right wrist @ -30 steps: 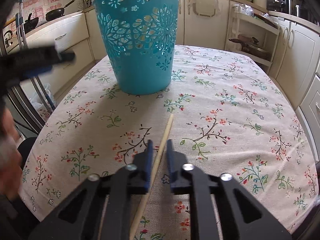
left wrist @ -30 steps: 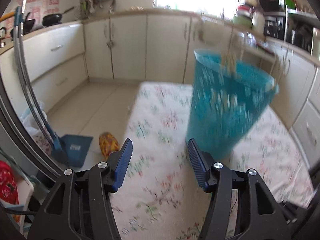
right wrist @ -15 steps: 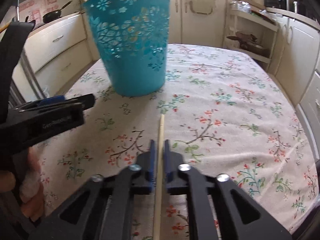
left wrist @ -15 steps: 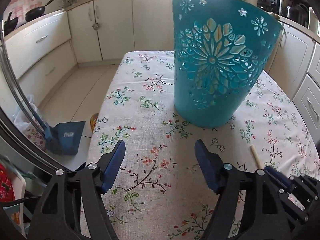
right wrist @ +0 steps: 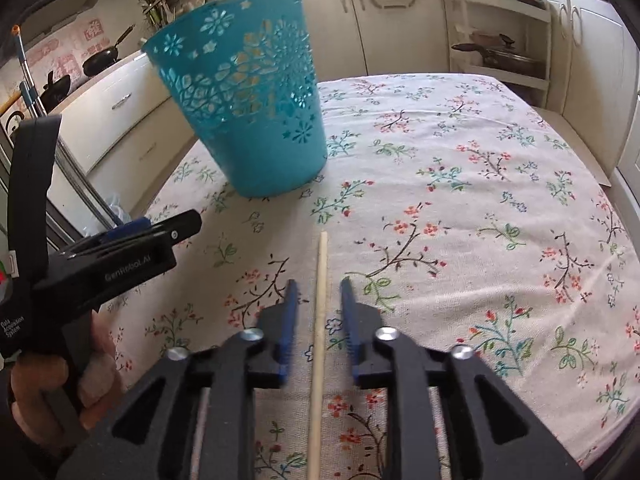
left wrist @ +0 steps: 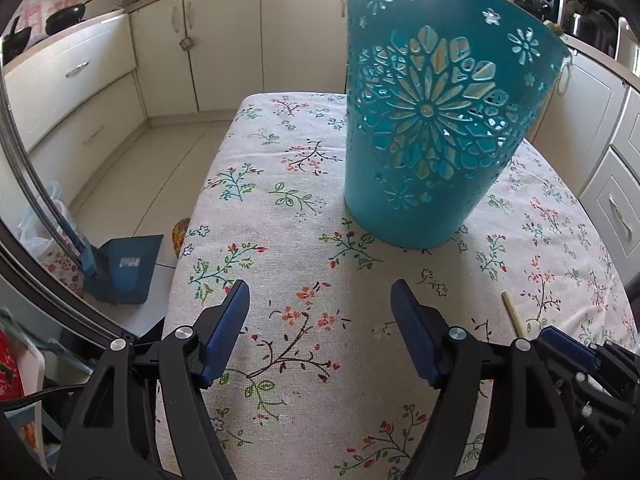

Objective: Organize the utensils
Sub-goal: 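Close the right gripper on the last loose chopstick, then lift the chopstick over the teal basket and open the right gripper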

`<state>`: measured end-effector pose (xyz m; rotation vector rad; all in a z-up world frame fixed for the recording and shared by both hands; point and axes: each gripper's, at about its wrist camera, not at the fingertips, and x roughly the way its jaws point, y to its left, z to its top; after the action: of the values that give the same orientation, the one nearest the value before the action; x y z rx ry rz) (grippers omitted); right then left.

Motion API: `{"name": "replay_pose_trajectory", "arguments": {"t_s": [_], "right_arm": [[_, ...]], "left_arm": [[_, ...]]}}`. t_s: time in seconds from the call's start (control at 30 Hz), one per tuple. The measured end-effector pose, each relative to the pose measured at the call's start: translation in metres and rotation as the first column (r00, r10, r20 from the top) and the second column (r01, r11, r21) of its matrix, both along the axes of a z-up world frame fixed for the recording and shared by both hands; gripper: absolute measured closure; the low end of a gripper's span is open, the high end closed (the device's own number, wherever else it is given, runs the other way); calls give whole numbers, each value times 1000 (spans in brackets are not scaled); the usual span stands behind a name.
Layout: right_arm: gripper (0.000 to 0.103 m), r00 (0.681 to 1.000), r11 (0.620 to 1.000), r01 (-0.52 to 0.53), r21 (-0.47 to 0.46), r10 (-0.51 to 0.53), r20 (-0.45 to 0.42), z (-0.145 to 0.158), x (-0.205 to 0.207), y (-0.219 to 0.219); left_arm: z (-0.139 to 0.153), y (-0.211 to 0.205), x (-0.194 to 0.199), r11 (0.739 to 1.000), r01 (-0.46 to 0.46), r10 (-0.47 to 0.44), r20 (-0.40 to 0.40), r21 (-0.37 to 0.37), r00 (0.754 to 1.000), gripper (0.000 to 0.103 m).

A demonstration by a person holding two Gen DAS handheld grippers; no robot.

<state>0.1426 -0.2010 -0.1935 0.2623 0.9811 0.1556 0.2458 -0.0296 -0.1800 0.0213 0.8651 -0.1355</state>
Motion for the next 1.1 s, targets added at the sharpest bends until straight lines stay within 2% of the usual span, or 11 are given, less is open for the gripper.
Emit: {"name": "replay_pose_trajectory", "arguments": {"t_s": [0.2,0.27,0.3,0.33,0.5,0.67,0.8,0.9,0.97,1.03,1.1], "right_arm": [[74,999,991,-50,-126,51,9,-1,7,19],[89,998,984,-54,-171,56,8,-2,9,22],[92,998,983,-60,-175,62,5,-2,8,22],[96,998,983,-65,-170,66,-2,-2,8,21],[96,997,985,-74,-156,72,-15,-2,4,14],[96,996,978,-87,-189,86,-8,0,3,20],[97,997,990,-76,-120,73,-30,0,5,14],[94,993,971,-115,-209,115,-12,1,1,26],[94,992,965,-126,-231,127,-8,1,1,31],[96,993,971,-120,-207,120,-13,1,2,28],[97,995,986,-98,-135,95,-30,2,4,18]], "left_arm": [[2,-4,-2,1000,13,-13,6,4,1000,32],[3,-3,-2,1000,12,-12,6,0,1000,32],[3,-3,-2,1000,12,-12,5,-3,1000,32],[3,-3,-2,1000,12,-12,6,-4,1000,32],[3,-4,-2,1000,18,-18,8,-3,1000,29],[4,-9,-3,999,30,-31,18,15,999,29],[5,-11,-4,999,39,-39,24,20,999,28],[5,-11,-4,999,42,-42,26,19,999,27],[4,-11,-4,999,46,-47,24,21,999,27],[5,-12,-4,998,51,-51,26,22,998,27],[5,-13,-5,998,52,-53,28,20,998,26]]}}
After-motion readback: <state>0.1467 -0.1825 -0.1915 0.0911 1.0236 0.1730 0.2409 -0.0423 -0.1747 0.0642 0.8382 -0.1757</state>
